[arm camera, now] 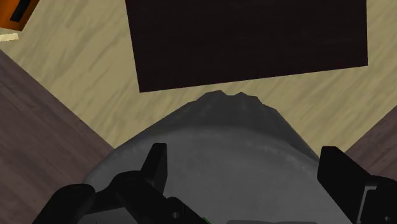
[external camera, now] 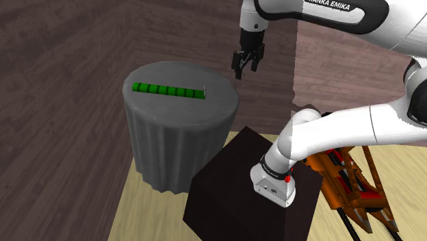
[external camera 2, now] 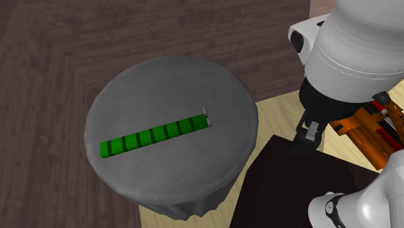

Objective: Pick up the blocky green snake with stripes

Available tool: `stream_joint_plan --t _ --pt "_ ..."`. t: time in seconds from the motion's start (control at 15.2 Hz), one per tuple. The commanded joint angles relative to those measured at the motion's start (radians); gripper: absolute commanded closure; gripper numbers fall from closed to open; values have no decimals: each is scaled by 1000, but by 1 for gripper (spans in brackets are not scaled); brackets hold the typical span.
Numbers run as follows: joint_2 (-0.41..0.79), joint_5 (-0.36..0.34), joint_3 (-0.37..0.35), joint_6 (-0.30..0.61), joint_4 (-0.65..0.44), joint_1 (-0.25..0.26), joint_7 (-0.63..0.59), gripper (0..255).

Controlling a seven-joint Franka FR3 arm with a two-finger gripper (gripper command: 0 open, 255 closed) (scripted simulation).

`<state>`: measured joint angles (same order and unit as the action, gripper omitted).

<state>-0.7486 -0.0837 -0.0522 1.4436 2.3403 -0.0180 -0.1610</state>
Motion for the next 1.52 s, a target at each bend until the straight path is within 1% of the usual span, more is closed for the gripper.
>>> stream_joint_plan --t 0.0,0.33,0.73,1.12,1.45 --pt "0 0 0 0 0 0 0 0" --pt "140 -23 66 158 -1 16 128 0" --pt "339 -21 130 326 -52 37 282 0" --pt "559 17 170 456 -155 59 442 0" --pt "747 71 181 527 -276 70 575 0"
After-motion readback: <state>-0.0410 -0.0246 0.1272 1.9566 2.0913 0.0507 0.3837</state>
